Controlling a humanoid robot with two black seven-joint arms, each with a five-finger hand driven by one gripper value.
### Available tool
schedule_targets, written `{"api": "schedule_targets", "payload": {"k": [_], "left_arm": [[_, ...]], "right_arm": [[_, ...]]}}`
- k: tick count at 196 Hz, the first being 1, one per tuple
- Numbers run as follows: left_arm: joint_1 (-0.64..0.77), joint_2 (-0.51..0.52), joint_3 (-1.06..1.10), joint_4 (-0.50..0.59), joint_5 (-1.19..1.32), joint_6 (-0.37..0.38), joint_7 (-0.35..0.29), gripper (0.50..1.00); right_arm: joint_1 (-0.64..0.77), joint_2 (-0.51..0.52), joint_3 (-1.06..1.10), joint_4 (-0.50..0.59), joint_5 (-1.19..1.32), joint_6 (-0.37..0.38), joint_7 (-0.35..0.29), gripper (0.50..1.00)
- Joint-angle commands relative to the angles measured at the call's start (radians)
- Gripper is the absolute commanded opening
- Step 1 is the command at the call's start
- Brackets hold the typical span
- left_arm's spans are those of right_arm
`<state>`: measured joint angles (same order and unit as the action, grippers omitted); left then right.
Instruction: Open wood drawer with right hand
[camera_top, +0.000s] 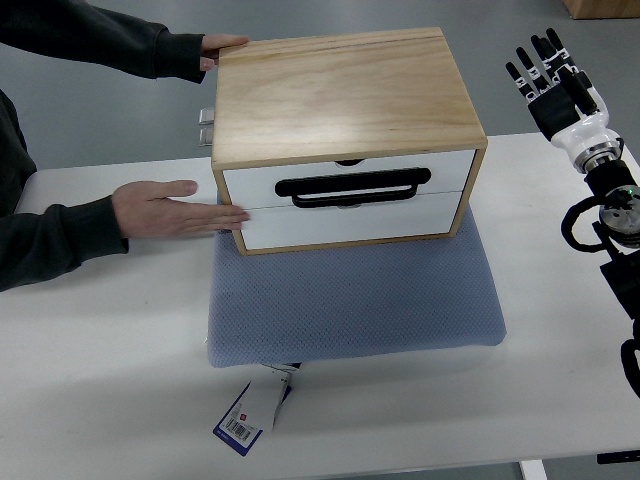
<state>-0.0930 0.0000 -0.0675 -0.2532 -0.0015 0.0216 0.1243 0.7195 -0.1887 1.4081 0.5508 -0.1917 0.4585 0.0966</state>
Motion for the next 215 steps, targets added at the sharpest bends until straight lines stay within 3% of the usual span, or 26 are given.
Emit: {"api": "schedule_targets", "payload": {"k": [1, 62, 95, 105, 106, 112, 127, 128, 139, 149, 150, 174, 194, 215], "left_arm": [[-0.001, 0.000, 0.000, -0.001, 0.000, 0.000, 0.000, 1.000], [-0.001, 0.000, -0.002, -0.001, -0.002, 0.001, 0.003, 1.000], [-0.001, 0.000, -0.002, -0.035, -0.002, 0.001, 0.003, 1.000], [-0.001, 0.000, -0.002, -0.035, -0.002, 0.001, 0.003, 1.000], [-0.001, 0.000, -0.002, -0.037, -0.002, 0.001, 0.003, 1.000], [-0.001, 0.000, 0.000, -0.037, -0.002, 0.001, 0.003, 1.000], [-0.001, 0.000, 0.000, -0.037, -0.002, 0.001, 0.003, 1.000], [-0.001, 0.000, 0.000, -0.037, -0.002, 0.001, 0.003, 1.000], [-0.001, 0.000, 0.000, -0.037, 0.000, 0.001, 0.003, 1.000], [-0.001, 0.000, 0.000, -0.037, 0.000, 0.001, 0.003, 1.000], [-0.001, 0.000, 0.000, -0.038, 0.000, 0.001, 0.003, 1.000], [-0.002, 0.000, 0.002, -0.049, 0.002, 0.001, 0.003, 1.000], [-0.002, 0.000, 0.002, -0.063, 0.002, 0.001, 0.003, 1.000], [-0.002, 0.000, 0.002, -0.063, 0.002, 0.001, 0.003, 1.000]], "right_arm": [[0.001, -0.002, 0.000, 0.000, 0.000, 0.000, 0.000, 0.944], [0.020, -0.043, -0.006, 0.000, -0.008, 0.002, -0.002, 0.944], [0.169, -0.213, -0.210, 0.020, -0.159, 0.003, -0.003, 0.944], [0.169, -0.213, -0.210, 0.020, -0.160, 0.003, -0.003, 0.944], [0.220, -0.278, -0.260, 0.050, -0.188, 0.008, -0.009, 0.944], [0.250, -0.314, -0.296, 0.073, -0.207, 0.009, -0.020, 0.944], [0.268, -0.336, -0.320, 0.094, -0.218, 0.011, -0.032, 0.944], [0.317, -0.391, -0.387, 0.162, -0.256, 0.015, -0.072, 0.944], [0.360, -0.448, -0.460, 0.245, -0.304, 0.025, -0.110, 0.944], [0.360, -0.448, -0.460, 0.245, -0.304, 0.025, -0.110, 0.944], [0.403, -0.493, -0.527, 0.340, -0.355, 0.031, -0.138, 0.944], [0.525, -0.577, -0.672, 0.575, -0.492, 0.034, -0.210, 0.944], [0.690, -0.598, -0.834, 0.748, -0.532, 0.031, -0.368, 0.944], [0.871, -0.597, -1.015, 0.822, -0.529, 0.019, -0.515, 0.944]]}}
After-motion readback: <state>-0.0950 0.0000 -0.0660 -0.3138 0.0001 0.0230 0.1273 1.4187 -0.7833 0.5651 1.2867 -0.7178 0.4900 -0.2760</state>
